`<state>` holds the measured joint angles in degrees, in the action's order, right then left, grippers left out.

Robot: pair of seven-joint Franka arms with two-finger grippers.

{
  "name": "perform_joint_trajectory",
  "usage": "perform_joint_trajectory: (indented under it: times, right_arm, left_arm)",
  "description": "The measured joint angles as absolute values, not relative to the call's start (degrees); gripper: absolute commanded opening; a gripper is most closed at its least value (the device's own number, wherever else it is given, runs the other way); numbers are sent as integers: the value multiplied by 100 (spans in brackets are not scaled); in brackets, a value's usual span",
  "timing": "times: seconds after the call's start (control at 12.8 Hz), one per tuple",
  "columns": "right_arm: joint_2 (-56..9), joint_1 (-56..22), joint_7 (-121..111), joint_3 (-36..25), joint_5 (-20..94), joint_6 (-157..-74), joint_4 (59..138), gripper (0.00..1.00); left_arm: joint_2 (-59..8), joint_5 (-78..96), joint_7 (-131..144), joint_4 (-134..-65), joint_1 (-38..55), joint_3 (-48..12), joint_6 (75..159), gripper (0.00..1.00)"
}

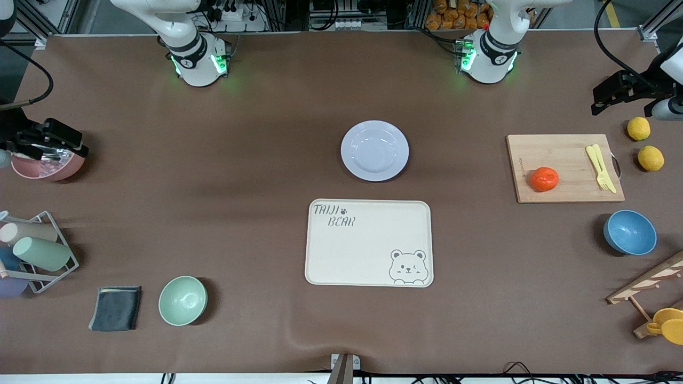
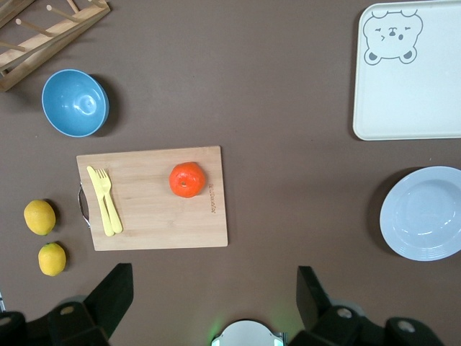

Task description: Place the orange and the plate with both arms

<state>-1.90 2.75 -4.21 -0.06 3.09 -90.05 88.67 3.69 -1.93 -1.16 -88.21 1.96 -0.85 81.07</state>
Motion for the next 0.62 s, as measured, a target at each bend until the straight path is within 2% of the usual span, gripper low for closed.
perform_joint_trajectory:
  times: [0.62]
  right_arm:
    - [-190,275,-416,-6,309,-9006,8867,100]
  left_arm:
    - [305,-193,-16,-8825,243,-169,8104,100]
